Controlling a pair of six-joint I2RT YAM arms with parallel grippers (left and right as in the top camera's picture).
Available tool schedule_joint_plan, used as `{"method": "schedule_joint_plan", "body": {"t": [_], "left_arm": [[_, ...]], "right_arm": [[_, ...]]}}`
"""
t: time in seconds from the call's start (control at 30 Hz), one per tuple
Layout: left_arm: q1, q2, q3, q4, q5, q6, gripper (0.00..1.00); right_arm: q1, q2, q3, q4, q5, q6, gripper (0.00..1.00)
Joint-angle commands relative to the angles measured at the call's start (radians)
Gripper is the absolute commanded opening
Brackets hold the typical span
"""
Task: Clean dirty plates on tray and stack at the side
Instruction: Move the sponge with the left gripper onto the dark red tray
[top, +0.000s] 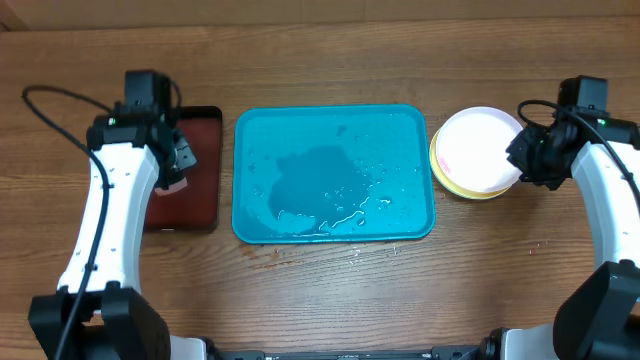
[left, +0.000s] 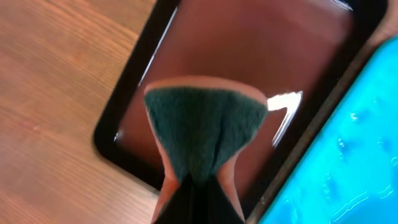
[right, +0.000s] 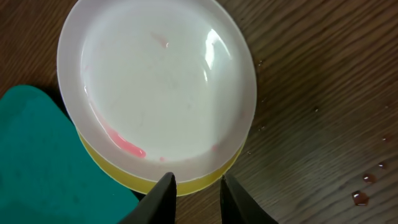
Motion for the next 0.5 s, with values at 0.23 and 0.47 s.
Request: {"method": "schedule_joint_plan", "body": {"t": [0.23,0.47], "left_arm": [[0.049,0.097,-0.213,0.266,0.111,0.200,0.14],[0.049,0.114,-0.199,0.267,0.118,0.198,0.44]], "right_arm": [[0.166,-0.010,0.017,0.010,-0.009,-0.065,0.26],[0.260,-0.010,0.017,0.024,-0.010,-0.065,0.26]]}}
